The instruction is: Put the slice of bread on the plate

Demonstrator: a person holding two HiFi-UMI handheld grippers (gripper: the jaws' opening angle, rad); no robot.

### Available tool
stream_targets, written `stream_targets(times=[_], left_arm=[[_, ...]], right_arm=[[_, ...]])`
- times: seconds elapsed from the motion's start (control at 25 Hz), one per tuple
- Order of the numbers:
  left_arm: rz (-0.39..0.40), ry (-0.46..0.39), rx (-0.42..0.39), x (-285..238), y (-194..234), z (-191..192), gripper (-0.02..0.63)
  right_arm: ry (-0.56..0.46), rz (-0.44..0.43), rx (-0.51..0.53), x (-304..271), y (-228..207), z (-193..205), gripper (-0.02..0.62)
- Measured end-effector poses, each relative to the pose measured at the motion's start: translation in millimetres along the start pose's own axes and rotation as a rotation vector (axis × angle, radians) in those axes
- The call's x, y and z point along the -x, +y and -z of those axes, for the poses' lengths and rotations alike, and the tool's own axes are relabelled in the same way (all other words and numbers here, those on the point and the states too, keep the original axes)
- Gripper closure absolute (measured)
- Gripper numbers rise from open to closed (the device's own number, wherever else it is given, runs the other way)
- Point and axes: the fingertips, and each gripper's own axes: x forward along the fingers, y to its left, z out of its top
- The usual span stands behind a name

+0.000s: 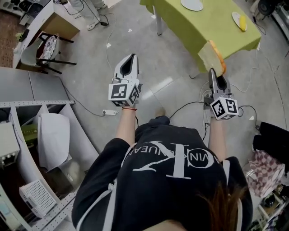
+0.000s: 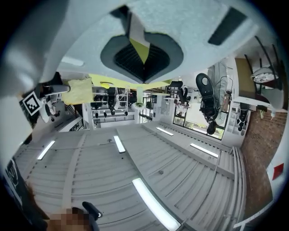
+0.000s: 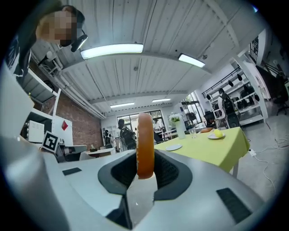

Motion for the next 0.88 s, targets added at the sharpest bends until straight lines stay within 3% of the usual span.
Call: stream_targets(times=[0.24, 0.52, 0.88], left_arm=[[0.062, -0.023, 0.009, -36, 29, -7, 0.597], [0.113, -0.005, 0.047, -66, 26, 5, 0.597], [0.085, 0.017, 0.056, -128, 56, 13, 0.597]], right_arm=[[-0.005, 0.019, -0.018, -30, 15, 2, 0.503], [0.024, 0.022, -0.004, -46, 6, -2, 0.502], [0.022, 0.01, -0.04, -118, -30, -2, 0.502]])
